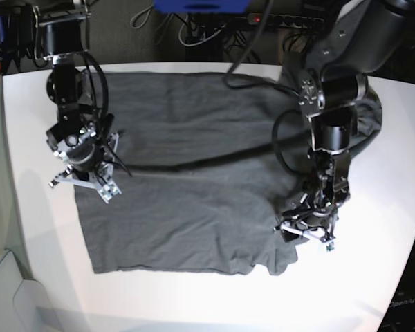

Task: Layout the t-shirt on the table in an organized manner, then fold the t-shirt properly
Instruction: 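Drag the left gripper along the shirt side toward the hem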

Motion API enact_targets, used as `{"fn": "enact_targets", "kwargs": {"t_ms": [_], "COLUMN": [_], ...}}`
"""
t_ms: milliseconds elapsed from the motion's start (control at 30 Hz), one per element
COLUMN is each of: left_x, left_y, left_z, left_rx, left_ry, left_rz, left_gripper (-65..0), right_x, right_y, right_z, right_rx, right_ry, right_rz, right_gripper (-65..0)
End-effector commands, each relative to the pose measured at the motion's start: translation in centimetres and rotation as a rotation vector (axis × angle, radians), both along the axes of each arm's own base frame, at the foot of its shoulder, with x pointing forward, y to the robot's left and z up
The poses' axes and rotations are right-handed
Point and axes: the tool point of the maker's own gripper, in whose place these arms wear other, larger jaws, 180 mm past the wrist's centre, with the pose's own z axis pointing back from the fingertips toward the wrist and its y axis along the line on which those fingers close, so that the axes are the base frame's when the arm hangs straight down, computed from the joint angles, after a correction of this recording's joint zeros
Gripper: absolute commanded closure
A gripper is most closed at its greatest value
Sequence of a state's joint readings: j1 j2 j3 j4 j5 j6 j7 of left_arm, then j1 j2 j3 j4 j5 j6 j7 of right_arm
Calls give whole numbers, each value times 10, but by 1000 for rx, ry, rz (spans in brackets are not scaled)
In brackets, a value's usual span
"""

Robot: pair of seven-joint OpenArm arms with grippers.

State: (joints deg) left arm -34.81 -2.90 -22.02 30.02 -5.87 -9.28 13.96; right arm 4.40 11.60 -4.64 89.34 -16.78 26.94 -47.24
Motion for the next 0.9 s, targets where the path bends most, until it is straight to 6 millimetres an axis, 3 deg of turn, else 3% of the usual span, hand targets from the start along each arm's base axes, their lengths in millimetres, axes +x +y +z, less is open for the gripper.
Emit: {"fn": "enact_targets", "kwargs": {"t_ms": [0, 233, 400, 467, 600, 700, 867], "left_x": [18, 14, 10, 8, 7, 17, 41], "left_y": [3, 5, 5, 16, 25, 37, 70], "left_z": [24, 12, 2, 0, 1, 22, 85], "left_rx": [2, 1, -5, 11, 35, 58, 113], "left_ry": [-76, -84, -53, -42, -32, -84, -205], "left_rz": [8, 29, 30, 60, 106, 124, 154], "left_gripper": [-412, -392, -118, -2, -6, -5, -5], "right_x": [10, 10, 10, 10, 10, 10, 11], "right_y": [-4, -4, -4, -4, -5, -5, -4], "right_z": [13, 13, 13, 13, 13, 13, 13], "right_rx": [-9, -9, -9, -9, -10, -10, -7], "right_ry": [-47, -47, -47, -47, -47, -47, -47], "right_rz": [-3, -3, -3, -3, -3, -3, -3], "right_gripper": [0, 0, 0, 0, 0, 0, 0]}}
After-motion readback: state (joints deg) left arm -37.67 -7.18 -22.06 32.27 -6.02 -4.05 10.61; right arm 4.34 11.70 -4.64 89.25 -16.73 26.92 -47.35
